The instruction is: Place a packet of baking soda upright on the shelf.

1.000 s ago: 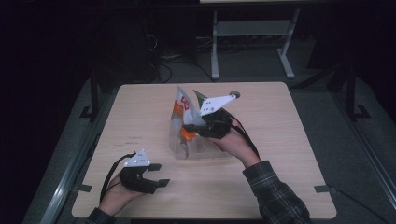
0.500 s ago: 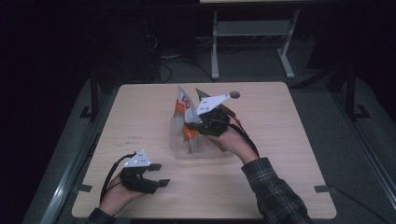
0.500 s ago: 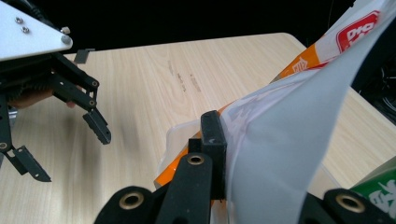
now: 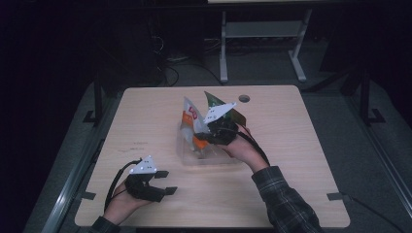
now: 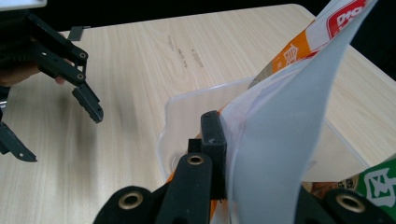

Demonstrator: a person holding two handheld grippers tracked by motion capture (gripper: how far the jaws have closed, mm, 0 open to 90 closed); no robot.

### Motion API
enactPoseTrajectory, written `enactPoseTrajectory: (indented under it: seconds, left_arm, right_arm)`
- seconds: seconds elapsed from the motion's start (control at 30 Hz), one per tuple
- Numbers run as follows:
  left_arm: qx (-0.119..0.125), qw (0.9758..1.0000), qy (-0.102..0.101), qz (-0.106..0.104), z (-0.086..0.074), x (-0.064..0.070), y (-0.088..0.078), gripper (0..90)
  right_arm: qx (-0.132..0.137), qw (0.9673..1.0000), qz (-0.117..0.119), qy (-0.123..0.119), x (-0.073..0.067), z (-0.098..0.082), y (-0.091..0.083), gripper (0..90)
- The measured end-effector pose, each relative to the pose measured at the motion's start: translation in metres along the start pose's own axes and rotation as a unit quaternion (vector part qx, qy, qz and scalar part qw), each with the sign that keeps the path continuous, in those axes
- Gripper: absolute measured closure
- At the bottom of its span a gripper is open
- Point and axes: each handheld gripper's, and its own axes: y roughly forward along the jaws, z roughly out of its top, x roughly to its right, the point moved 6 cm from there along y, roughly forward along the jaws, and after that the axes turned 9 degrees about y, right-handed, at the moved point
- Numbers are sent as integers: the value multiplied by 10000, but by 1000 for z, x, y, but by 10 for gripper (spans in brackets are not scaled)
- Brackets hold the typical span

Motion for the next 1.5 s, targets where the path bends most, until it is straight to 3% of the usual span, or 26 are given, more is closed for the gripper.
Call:
enactPoseTrajectory:
  seconds: [0.27,0.53,0.63,0.77,0.93,1.07,1.5]
  left_arm:
    - [-35,10000,31,-19,0,1,1,317]
    - [-22,10000,13,-16,0,1,2,317]
    - [-34,10000,29,-24,0,1,2,317]
    - [-37,10000,38,-28,0,1,2,317]
    - [-45,10000,52,-19,-1,1,2,310]
    - [-53,10000,19,-31,-1,0,3,308]
    - [-38,10000,-5,17,1,-2,5,304]
  right_arm:
    - [126,9997,-22,215,0,3,0,865]
    - [167,9994,-97,273,-2,4,-2,766]
    - [184,9993,-149,296,-2,4,-2,690]
    - [211,9985,-360,343,-1,4,-2,520]
    - [288,9973,-451,501,-1,3,-4,430]
    - [287,9967,-531,537,-2,2,-6,404]
    - [386,9965,-405,623,-9,-16,-16,379]
